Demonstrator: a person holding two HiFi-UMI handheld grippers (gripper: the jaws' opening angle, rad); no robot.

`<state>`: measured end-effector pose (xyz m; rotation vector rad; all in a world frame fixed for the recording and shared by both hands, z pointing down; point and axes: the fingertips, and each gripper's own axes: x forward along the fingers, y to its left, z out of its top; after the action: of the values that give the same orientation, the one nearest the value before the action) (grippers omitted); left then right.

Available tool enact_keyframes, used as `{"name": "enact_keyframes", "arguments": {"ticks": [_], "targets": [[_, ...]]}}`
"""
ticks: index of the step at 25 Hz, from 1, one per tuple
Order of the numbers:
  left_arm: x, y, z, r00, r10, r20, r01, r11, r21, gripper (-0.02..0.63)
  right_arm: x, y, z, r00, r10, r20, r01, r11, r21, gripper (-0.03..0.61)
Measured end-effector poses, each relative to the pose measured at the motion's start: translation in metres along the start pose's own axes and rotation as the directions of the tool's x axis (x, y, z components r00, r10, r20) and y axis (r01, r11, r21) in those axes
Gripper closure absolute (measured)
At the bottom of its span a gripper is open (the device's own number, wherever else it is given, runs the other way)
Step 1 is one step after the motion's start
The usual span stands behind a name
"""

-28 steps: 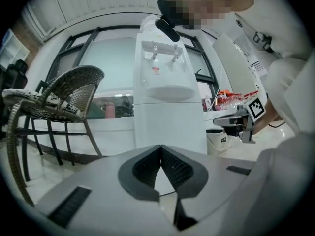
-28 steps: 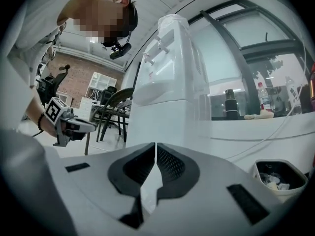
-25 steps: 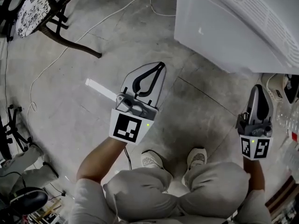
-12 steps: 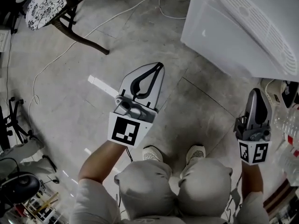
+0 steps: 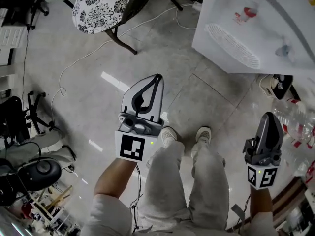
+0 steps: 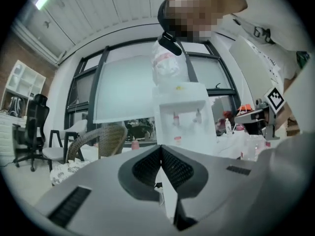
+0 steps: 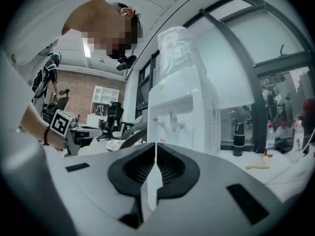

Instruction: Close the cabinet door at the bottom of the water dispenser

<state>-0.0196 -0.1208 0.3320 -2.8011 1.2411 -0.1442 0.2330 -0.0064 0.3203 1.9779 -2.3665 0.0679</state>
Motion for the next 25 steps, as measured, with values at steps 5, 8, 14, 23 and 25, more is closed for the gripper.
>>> {"name": "enact_keyframes", "arguments": {"ticks": [5,8,14,23,25], "targets": [[-0.036,0.01,0.152,0.999,0.036,-0.014,-0.036,0.999,-0.005,0.606,-0.029,-0.003,0.153,1.0,-0.013,-0.007,0.013,1.0,0.008,0.554],[-0.05,0.019,0.242,0.999,0.054,-0.006,-0.054,0.998,-0.027,0.606,-0.042,-0.009,0.247,0.999,-0.039,0.01,0.039,0.999,-0.008,0.554],[-0.11,0.011,0.392,0.996,0.089,0.017,-0.087,0.993,-0.078,0.606,-0.093,0.002,0.389,0.999,-0.036,-0.006,0.036,0.999,0.012,0.554],[-0.175,0.057,0.473,0.971,0.224,0.085,-0.22,0.974,-0.051,0.606,-0.136,0.014,0.475,0.994,-0.043,0.098,0.036,0.997,0.073,0.554],[-0.189,0.06,0.483,0.964,0.24,0.111,-0.236,0.97,-0.053,0.606,-0.146,0.016,0.49,0.992,-0.041,0.123,0.035,0.998,0.045,0.554]]}}
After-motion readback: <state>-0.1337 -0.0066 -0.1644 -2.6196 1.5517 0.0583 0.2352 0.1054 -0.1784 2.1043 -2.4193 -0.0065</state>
